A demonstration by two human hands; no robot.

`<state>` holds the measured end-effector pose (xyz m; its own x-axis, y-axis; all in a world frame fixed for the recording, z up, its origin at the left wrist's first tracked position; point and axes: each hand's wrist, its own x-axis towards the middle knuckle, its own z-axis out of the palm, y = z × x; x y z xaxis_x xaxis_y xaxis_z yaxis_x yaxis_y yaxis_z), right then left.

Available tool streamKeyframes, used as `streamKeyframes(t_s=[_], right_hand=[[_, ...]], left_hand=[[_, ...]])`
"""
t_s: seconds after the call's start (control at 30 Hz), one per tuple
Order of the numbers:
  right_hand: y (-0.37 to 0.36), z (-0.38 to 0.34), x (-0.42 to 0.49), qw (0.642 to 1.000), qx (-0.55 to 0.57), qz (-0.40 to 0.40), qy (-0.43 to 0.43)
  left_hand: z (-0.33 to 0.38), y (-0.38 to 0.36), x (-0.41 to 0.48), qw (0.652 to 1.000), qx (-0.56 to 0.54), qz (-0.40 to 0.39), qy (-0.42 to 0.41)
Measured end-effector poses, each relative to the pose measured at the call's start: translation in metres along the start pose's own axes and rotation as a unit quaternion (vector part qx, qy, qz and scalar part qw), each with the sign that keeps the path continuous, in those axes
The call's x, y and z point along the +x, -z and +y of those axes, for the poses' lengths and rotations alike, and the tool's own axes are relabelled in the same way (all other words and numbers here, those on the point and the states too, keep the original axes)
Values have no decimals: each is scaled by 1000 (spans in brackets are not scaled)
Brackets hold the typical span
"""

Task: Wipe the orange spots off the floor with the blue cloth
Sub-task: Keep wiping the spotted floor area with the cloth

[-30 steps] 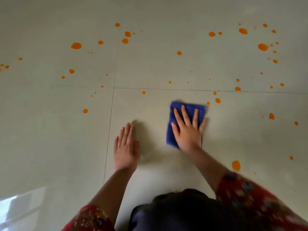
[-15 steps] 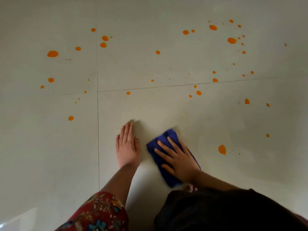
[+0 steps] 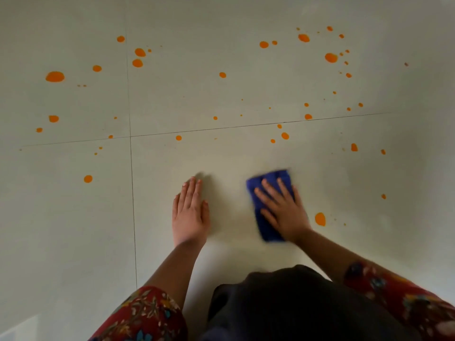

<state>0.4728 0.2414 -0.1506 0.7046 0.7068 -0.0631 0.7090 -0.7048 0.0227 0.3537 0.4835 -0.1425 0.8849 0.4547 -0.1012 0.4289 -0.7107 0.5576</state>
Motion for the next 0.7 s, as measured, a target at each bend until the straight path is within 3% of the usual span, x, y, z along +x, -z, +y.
streamKeyframes(t_s=[0.1, 0.17, 0.3, 0.37, 0.5, 0.53, 0.63, 0.7], right_hand=[[7, -7, 66, 984, 36, 0, -173], [6, -36, 83, 987, 33, 16, -158], [0, -47, 15, 998, 34, -24, -52], [1, -27, 15, 996, 33, -6, -83], [2, -16, 74, 970, 47, 13, -236], [1, -24, 70, 975, 46, 16, -218], [-2, -27, 5, 995, 86, -11, -56], [4, 0, -32, 990, 134, -7, -52]], left_hand=[[5, -6, 2, 999, 24, -24, -31], [11, -13, 7, 997, 37, -47, -40], [22, -22, 9, 988, 111, -104, -23], [22, -24, 9, 987, 132, -93, -20], [21, -28, 10, 987, 142, -74, -27], [21, -28, 9, 987, 140, -80, -25], [23, -25, 10, 985, 145, -90, -12], [24, -24, 11, 982, 151, -109, 6]])
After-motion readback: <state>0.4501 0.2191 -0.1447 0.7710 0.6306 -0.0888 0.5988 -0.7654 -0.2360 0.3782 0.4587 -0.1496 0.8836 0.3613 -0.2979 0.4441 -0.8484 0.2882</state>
